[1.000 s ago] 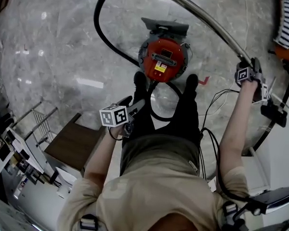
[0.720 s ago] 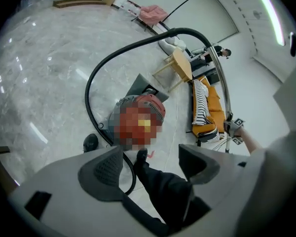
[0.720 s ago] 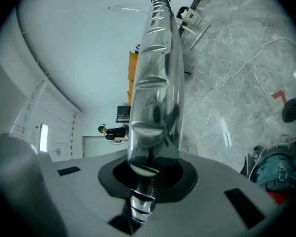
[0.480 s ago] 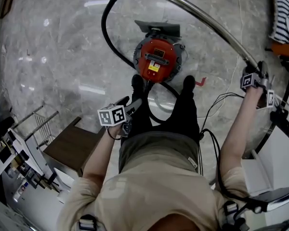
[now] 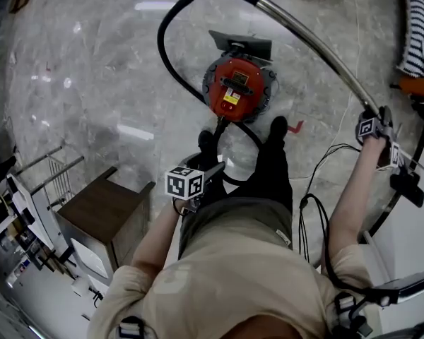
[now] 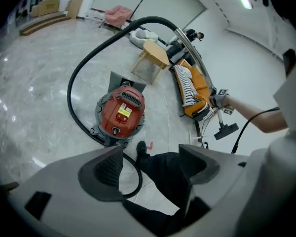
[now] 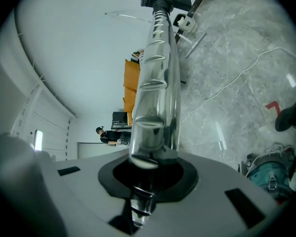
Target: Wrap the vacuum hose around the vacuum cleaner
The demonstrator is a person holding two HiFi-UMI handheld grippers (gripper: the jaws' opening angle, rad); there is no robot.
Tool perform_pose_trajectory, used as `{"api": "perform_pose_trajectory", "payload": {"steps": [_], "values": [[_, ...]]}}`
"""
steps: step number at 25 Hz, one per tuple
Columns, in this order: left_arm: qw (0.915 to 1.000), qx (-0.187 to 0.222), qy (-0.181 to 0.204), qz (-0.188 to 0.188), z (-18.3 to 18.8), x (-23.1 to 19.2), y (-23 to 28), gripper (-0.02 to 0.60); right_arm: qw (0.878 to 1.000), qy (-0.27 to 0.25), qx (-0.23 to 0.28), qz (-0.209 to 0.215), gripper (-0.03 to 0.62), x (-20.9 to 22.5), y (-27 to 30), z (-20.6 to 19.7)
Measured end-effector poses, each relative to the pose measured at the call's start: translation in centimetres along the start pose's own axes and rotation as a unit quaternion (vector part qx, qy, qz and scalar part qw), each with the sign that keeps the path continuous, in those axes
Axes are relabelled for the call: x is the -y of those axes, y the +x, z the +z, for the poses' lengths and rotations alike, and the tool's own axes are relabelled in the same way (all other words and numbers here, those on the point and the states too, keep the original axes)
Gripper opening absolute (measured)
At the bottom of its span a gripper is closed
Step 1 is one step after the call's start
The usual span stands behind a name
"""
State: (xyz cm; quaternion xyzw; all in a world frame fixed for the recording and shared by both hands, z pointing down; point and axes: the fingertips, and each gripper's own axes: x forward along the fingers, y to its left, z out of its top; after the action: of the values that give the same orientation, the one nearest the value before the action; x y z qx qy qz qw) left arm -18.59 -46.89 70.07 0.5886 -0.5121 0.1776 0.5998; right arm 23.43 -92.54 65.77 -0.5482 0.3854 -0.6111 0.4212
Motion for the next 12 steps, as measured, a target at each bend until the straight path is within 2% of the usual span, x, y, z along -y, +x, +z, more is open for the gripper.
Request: {"api": "perform_pose_trajectory", "payload": {"steps": [2,6,9,12], "values": [[0.9999,0.002,0.015,-0.008,-0.4,-1.6,-0.9,0.36,1.0,-0.007,0.013,0.001,0.058,0.1,-2.4,-0.8],[0.9998,0.008,0.0,-0.019,-1.6,-5.6,-4.2,0.36,0.999,-0.017,0.043,-0.004,0.058,0.4,-8.0,-2.9],[0.9998,0.003,0.013,-0.012,-2.1,-8.0,-6.3,0.36,0.998,-0.015,0.063,-0.002,0.058,0.3,-10.8,-3.9],[0.9998,0.008,0.014,0.008,-1.8,-9.6,-7.3,0.36,0.997,-0.004,0.075,-0.01,0.058,1.6,-11.1,-3.7]]}}
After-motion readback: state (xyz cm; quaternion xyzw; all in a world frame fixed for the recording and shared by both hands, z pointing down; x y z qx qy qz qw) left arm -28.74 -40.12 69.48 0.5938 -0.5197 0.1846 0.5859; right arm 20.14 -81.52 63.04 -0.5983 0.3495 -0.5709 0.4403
